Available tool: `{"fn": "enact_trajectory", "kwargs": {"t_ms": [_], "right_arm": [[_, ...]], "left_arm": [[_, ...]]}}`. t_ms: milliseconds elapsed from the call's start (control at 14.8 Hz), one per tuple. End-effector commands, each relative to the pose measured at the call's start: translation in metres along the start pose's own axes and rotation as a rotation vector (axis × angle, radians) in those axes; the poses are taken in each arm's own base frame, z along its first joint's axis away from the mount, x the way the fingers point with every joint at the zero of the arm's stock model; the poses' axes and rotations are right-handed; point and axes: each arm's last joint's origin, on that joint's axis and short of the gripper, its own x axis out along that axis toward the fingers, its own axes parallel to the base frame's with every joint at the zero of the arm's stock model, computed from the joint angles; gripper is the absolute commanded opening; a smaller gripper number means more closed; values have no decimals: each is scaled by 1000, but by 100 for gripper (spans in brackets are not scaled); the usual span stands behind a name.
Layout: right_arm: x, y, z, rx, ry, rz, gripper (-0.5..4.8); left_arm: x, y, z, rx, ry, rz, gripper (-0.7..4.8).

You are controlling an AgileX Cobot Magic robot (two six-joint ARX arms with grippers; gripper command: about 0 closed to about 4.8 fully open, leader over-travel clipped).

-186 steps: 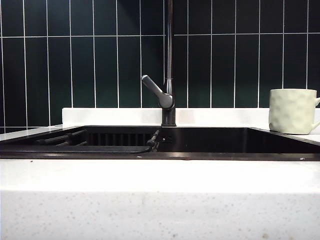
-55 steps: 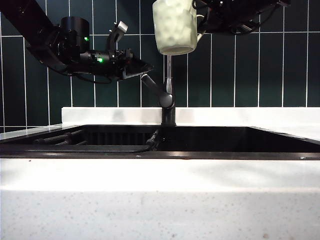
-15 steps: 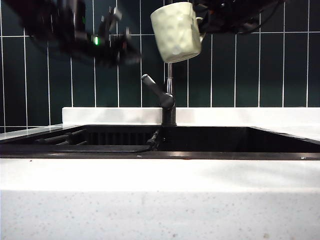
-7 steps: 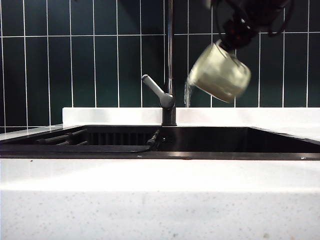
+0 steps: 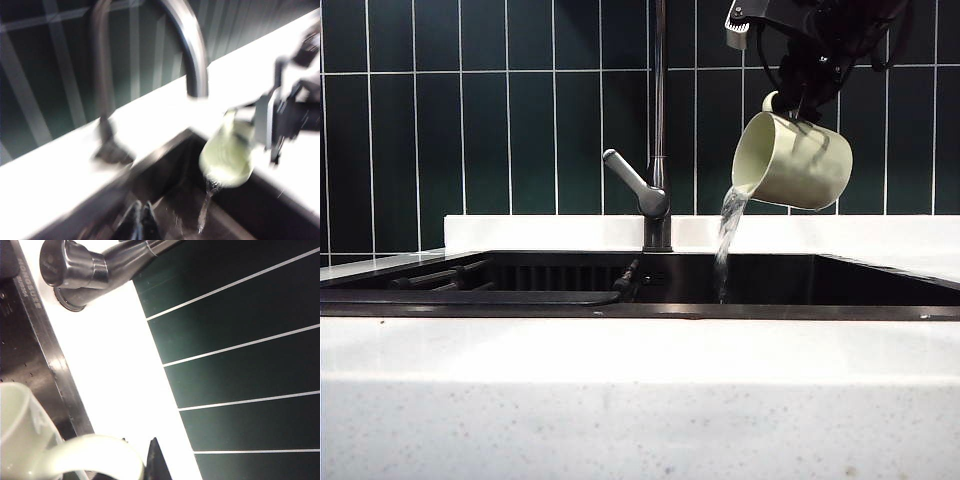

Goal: Pick up the mug next to the sink, go to the faucet to get some water, pour the water into the sink, and finally put the mug back to its place.

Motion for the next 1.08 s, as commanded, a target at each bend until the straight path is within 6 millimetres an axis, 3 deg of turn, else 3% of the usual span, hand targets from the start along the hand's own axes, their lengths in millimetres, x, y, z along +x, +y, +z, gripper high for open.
{"fn": "enact_trajectory", "kwargs": {"t_ms": [68, 135, 405, 541, 811, 946, 1081], "right_arm": [[-6, -12, 9, -235, -39, -90, -1], [-6, -11, 15, -449, -49, -106, -1], [-5, -12, 16, -466, -63, -134, -1], [-1, -9, 15, -510, -59, -123, -1], [-1, -9, 15, -530, -55, -120, -1], [-1, -6, 14, -486, -47, -92, 2], [-1, -9, 9, -168, -5, -99, 0]], "left_arm": [[-30, -20, -18, 18, 5, 58, -6], [-38, -27, -30, 3, 15, 61, -6], [-49, -41, -79, -39, 71, 99, -6], [-55, -51, -119, -95, 56, 104, -6], [-63, -63, -180, -171, 15, 184, -6], [-65, -66, -198, -202, -8, 229, -6], [-67, -70, -220, -207, -21, 269, -6]]}}
